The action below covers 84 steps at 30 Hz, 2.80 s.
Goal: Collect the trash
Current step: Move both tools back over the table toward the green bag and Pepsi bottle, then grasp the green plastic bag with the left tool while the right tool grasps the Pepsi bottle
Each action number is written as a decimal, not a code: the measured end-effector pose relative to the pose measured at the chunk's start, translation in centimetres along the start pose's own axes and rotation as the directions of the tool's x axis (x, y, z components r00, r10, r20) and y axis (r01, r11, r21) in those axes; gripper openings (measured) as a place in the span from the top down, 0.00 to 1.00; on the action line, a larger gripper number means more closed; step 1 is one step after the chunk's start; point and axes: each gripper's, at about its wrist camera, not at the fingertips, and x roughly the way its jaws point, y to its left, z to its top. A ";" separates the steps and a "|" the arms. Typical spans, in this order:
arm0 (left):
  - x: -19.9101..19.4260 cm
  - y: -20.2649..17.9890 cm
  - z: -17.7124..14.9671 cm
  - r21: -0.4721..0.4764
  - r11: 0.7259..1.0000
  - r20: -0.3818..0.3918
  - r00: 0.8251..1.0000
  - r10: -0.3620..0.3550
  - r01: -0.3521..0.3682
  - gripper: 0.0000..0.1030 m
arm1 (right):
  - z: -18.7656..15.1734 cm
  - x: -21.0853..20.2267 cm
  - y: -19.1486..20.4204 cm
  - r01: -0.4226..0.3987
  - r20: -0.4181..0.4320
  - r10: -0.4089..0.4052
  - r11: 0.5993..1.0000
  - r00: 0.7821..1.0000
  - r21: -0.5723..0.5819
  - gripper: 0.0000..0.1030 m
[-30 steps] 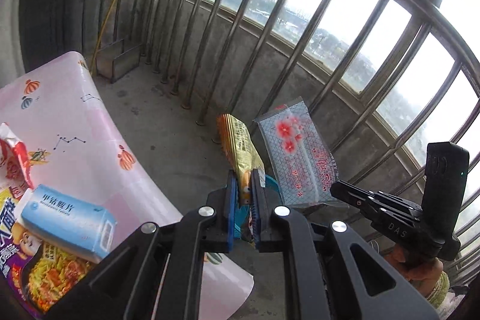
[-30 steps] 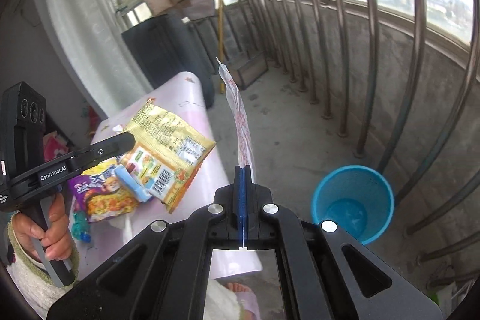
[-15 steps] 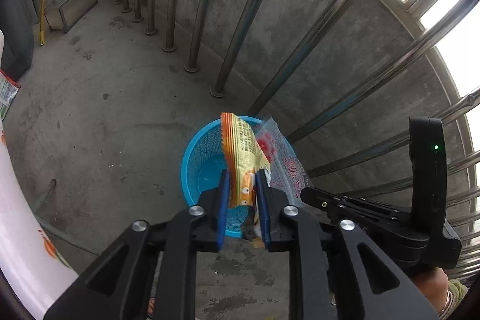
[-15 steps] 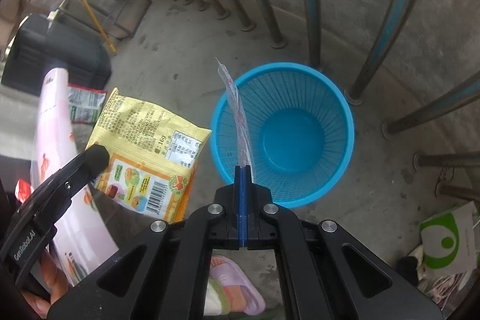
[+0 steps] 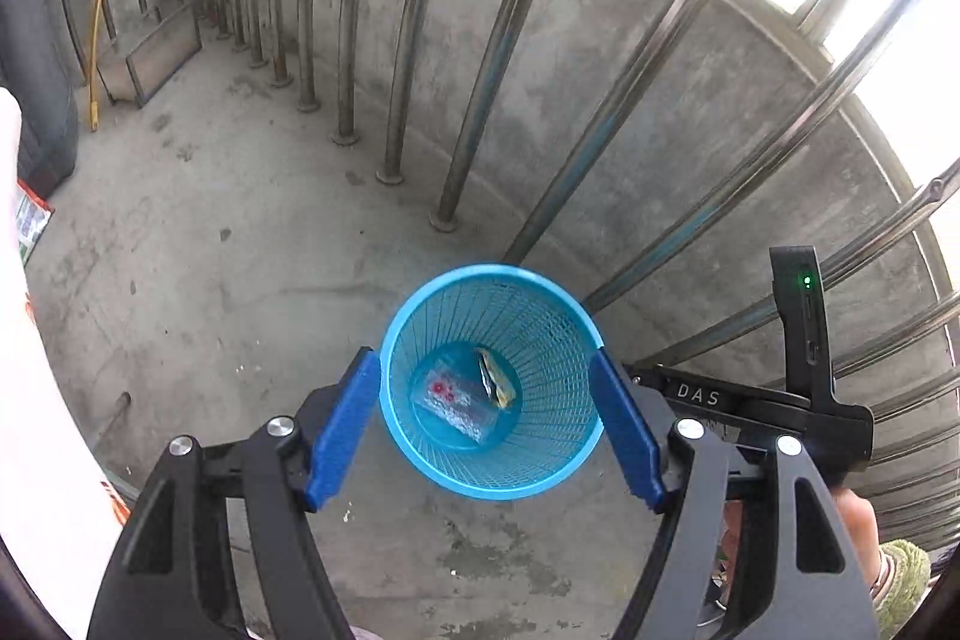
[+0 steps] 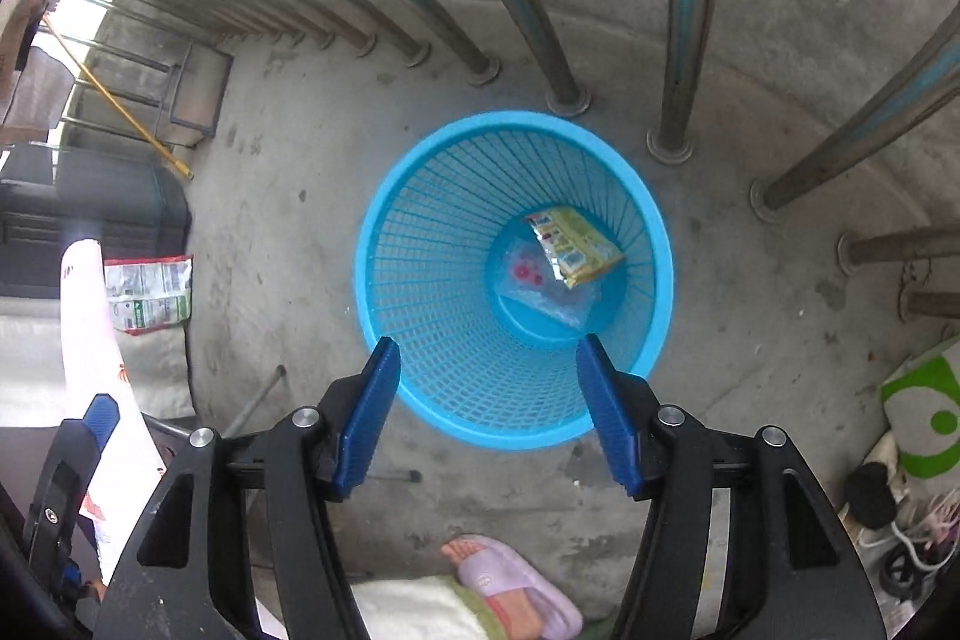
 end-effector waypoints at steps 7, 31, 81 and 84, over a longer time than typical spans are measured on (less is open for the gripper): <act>-11.3 2.2 -2.5 -0.009 0.998 0.162 0.984 -0.067 0.069 0.32 | -2.0 -8.6 6.1 0.104 0.302 -0.028 0.965 0.953 -0.239 0.11; -40.2 16.0 -26.6 -0.374 0.878 0.498 0.735 0.461 -0.298 0.18 | -21.1 -18.7 24.7 -0.099 0.307 0.592 0.554 0.745 -0.827 0.08; -40.4 34.4 -41.9 -0.748 0.663 0.348 0.830 0.436 -0.034 0.66 | -46.0 -4.2 40.0 -0.254 -0.193 0.209 0.324 0.959 -0.912 0.36; -40.2 34.1 -41.9 -0.750 0.661 0.346 0.837 0.424 -0.025 0.66 | -45.5 -4.6 39.3 -0.274 -0.211 0.207 0.352 0.955 -0.895 0.36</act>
